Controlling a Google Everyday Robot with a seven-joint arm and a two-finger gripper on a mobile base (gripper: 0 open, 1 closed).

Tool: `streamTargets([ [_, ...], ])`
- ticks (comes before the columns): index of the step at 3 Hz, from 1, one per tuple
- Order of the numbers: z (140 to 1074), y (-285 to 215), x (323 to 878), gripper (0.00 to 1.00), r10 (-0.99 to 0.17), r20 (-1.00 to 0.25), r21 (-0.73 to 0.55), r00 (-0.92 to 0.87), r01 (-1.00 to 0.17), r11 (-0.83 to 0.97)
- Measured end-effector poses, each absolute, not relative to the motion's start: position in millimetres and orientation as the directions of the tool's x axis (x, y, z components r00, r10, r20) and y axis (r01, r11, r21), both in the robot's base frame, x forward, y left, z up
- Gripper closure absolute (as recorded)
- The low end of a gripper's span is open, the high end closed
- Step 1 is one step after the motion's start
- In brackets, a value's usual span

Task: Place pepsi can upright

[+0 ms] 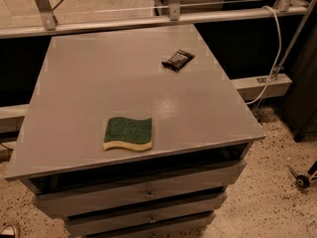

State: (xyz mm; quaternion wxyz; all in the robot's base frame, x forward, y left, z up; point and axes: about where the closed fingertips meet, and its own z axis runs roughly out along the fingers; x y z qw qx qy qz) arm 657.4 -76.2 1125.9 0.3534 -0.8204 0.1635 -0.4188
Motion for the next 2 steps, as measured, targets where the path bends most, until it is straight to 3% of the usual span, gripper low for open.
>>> streamTargets([
  [2, 1135, -82, 673, 1.0, -0.465, 0.736, -0.626, 0.492, 0.234, -0.744],
])
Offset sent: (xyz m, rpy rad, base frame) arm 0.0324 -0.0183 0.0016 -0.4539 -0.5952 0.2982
